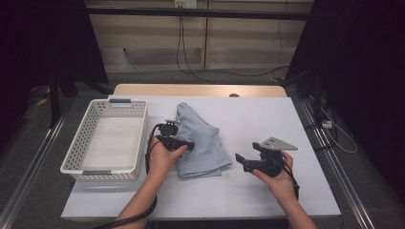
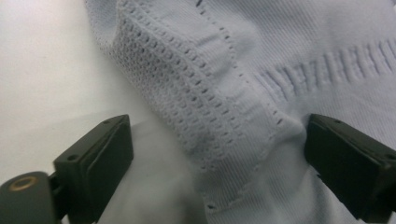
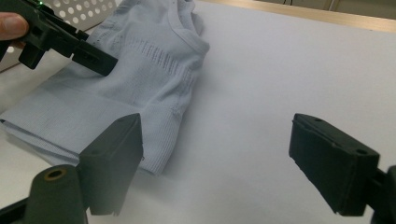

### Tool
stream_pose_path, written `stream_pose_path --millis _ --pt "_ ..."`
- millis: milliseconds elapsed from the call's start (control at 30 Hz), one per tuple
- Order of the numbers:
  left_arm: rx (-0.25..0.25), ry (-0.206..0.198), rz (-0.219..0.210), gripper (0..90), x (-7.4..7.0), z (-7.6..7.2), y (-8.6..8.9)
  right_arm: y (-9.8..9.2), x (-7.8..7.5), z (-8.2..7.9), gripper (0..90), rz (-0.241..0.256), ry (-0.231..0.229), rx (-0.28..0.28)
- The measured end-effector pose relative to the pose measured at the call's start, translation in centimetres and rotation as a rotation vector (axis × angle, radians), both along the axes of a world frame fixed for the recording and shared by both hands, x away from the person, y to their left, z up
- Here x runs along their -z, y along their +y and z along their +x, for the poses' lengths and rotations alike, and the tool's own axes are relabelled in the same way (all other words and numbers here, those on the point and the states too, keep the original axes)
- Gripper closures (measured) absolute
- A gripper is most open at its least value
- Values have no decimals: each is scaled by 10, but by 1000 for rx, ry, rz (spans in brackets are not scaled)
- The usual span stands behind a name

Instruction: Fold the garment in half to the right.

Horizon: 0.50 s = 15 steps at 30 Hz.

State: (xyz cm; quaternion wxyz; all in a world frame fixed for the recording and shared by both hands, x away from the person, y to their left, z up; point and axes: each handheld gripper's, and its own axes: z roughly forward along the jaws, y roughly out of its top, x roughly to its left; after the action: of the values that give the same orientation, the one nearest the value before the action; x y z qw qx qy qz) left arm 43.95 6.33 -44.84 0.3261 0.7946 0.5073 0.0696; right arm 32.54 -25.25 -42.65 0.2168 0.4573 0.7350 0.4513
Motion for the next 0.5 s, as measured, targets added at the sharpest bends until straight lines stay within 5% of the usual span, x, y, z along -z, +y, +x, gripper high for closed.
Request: stream_pose_path --millis 200,267,333,500 --pt "-18 -26 10 148 2 -5 -2 1 0 0 178 -2 -1 -4" --pt "0 -10 -9 246 -1 -8 -2 1 0 0 178 -2 -1 -4" --pt "19 14 -42 453 -2 -10 -4 1 0 0 177 -3 0 -3" --pt "39 30 -33 508 -4 -8 -4 1 1 -1 174 -2 -2 -9"
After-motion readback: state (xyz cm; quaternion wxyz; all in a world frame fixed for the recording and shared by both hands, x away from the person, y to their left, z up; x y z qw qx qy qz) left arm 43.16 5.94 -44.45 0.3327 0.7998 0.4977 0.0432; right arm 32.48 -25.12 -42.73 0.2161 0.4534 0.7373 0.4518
